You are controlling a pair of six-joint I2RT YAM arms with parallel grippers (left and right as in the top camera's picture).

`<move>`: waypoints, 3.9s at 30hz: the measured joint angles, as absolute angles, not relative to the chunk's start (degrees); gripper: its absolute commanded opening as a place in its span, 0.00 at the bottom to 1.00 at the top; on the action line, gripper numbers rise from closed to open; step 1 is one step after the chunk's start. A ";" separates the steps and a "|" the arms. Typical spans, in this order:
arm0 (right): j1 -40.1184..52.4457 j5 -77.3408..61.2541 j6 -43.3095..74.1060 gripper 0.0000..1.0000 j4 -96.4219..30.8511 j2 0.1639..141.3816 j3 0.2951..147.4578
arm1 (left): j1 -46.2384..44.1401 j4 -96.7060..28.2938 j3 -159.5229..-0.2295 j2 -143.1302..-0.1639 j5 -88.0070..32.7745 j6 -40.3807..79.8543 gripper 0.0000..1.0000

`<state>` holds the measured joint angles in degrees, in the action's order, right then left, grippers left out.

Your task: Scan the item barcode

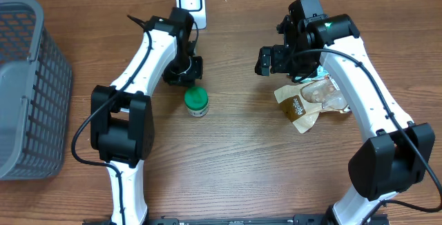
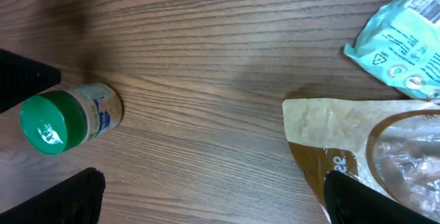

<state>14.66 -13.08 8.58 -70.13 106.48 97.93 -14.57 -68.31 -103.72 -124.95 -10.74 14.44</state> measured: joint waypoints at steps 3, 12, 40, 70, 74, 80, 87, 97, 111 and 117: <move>14.92 -14.26 5.91 0.97 -69.56 106.48 97.93 | -13.93 -68.55 -103.92 -124.95 -10.98 14.44 0.04; 21.87 -14.70 -5.21 1.00 -60.20 106.48 97.93 | -2.92 -72.18 -112.49 -124.97 -11.18 14.41 0.13; 33.85 -7.46 -22.55 1.00 -51.94 112.42 97.93 | 7.92 -69.14 -112.97 -124.97 -8.12 15.07 0.99; 41.76 -5.28 -24.03 1.00 -45.98 115.15 97.93 | 7.92 -67.42 -112.97 -124.97 -7.90 16.12 0.99; 41.60 -5.19 -24.10 1.00 -45.67 117.40 97.93 | 7.92 -67.42 -112.97 -124.97 -7.90 16.12 0.99; 41.60 -5.98 -24.36 1.00 -44.56 118.83 97.93 | 7.92 -67.42 -112.97 -124.97 -7.90 16.12 0.99; 41.63 -9.30 -24.40 1.00 -44.73 119.96 97.93 | 7.92 -67.42 -112.97 -124.97 -7.90 16.12 0.99; 41.60 -10.72 -23.59 1.00 -47.70 120.40 97.93 | 7.92 -67.42 -112.97 -124.97 -7.90 16.12 0.99; 41.60 -10.76 -21.96 0.97 -48.01 122.04 97.93 | 7.92 -67.44 -112.97 -124.97 -7.90 16.12 1.00; 41.60 -10.79 -21.28 0.89 -48.01 122.15 97.93 | 7.92 -67.44 -112.97 -124.97 -7.90 16.12 0.99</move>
